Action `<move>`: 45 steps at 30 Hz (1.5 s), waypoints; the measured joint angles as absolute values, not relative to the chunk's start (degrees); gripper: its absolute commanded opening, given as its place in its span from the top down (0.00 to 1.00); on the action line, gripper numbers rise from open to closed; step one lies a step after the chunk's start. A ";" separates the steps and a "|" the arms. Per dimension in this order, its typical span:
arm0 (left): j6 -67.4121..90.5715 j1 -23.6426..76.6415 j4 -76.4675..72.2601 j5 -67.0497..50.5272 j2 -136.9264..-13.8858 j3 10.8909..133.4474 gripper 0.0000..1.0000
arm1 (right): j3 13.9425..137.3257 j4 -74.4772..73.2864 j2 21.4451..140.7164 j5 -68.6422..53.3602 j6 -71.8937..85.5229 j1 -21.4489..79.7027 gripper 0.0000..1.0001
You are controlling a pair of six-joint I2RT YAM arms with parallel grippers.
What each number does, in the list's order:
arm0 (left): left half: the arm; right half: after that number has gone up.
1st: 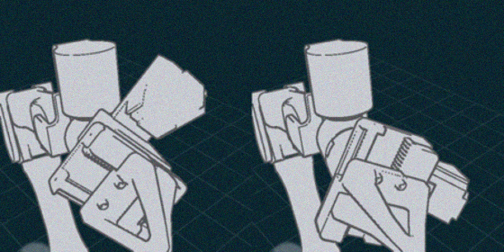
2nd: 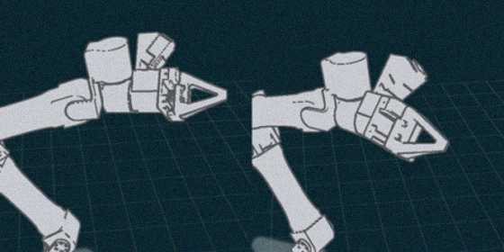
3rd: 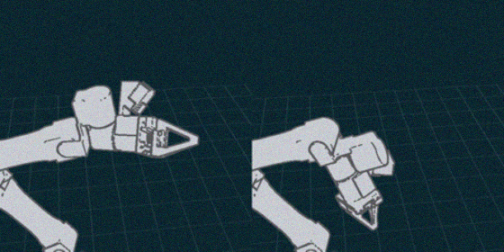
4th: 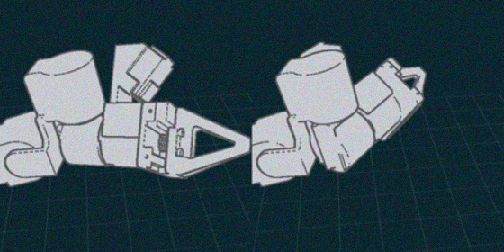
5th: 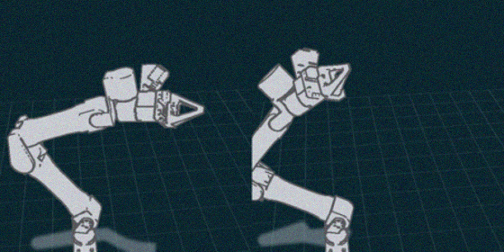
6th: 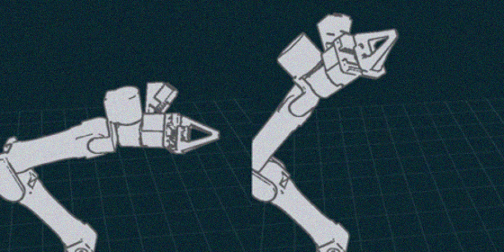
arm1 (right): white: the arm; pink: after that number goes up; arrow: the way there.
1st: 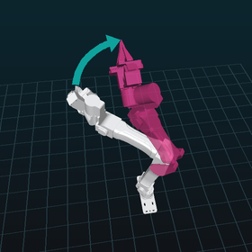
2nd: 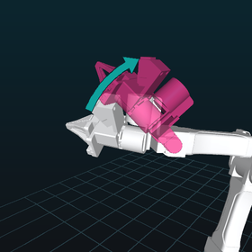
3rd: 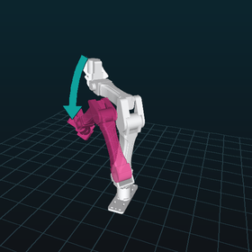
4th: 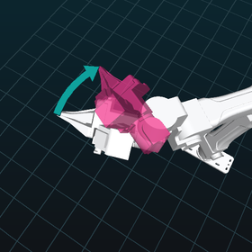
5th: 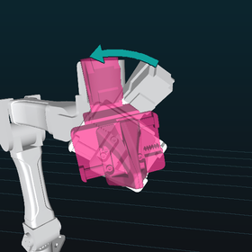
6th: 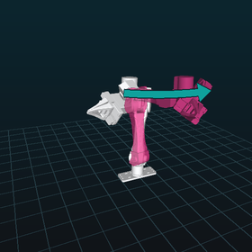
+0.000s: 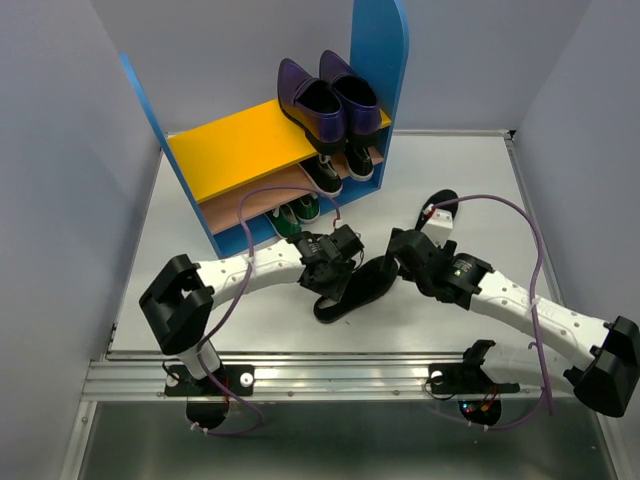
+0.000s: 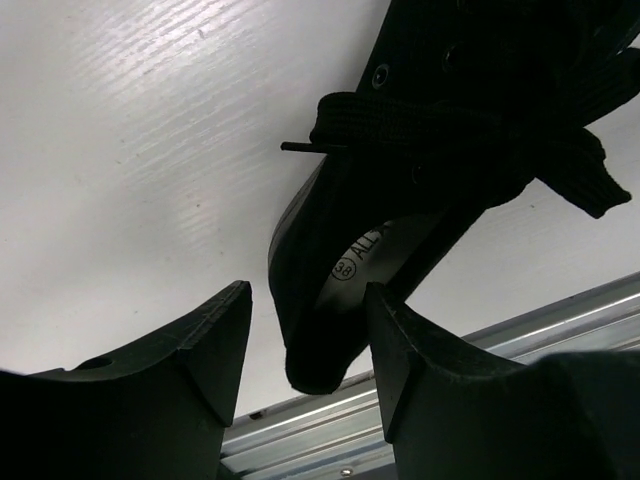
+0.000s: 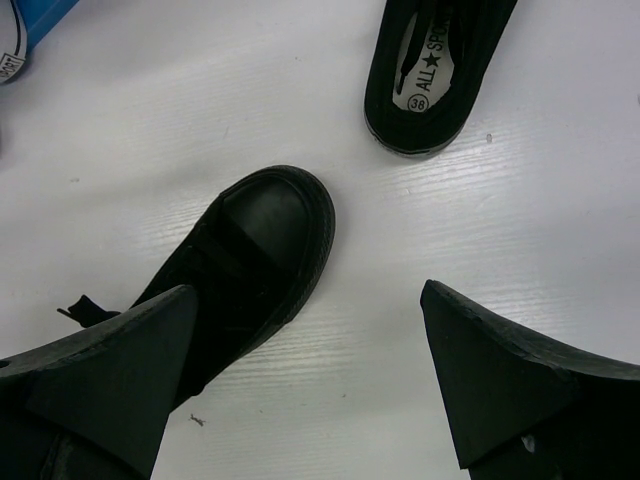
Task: Place and organize the shoes onto the shoe shelf
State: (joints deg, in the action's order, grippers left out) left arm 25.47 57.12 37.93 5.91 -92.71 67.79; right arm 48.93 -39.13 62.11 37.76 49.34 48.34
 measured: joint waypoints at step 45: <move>42.85 50.04 51.46 7.90 -73.47 70.89 1.00 | 51.81 -40.36 56.60 47.62 50.81 48.34 0.00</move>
State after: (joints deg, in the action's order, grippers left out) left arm 42.85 50.04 51.46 7.90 -73.47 70.89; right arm 51.81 -40.36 56.60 47.62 50.81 48.34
